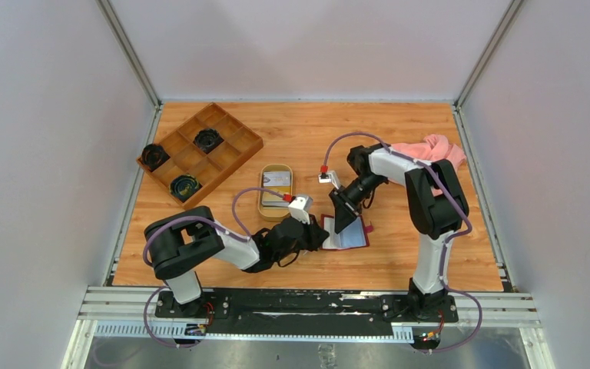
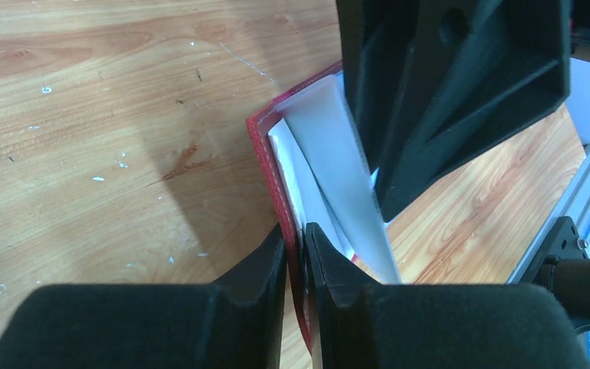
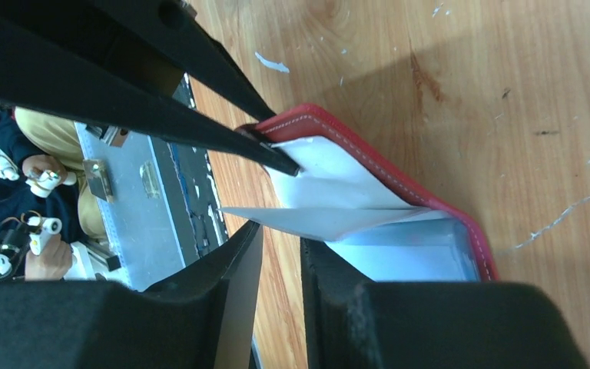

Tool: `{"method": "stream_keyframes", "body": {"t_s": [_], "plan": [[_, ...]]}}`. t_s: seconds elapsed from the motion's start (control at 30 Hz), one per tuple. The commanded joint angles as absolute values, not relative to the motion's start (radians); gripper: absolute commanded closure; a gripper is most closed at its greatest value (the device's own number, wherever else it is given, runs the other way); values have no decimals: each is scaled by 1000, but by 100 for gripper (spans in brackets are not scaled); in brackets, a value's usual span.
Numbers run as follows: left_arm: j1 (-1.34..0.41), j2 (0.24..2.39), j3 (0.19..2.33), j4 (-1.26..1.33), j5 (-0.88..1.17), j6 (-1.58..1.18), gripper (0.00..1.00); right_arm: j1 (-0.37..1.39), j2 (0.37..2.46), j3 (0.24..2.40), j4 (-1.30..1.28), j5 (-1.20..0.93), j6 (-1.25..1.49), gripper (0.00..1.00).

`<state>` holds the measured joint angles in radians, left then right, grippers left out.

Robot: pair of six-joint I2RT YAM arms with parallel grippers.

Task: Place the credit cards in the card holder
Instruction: Open the card holder at the center of the board.

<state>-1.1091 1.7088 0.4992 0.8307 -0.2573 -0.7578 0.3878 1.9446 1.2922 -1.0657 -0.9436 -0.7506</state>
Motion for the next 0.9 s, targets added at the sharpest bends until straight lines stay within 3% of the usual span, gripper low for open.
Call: {"method": "stream_keyframes", "body": {"t_s": [0.0, 0.3, 0.5, 0.87], "plan": [[-1110, 1719, 500, 865, -257, -747, 82, 411, 1969, 1293, -979, -974, -643, 74], [-1102, 1663, 426, 962, -249, -777, 57, 426, 2005, 1265, -856, -899, -506, 80], [-1100, 1663, 418, 999, -219, -777, 46, 454, 2020, 1265, -846, -880, -498, 80], [-1099, 1677, 455, 903, -233, -784, 41, 460, 1991, 1272, -868, -897, -538, 79]]}}
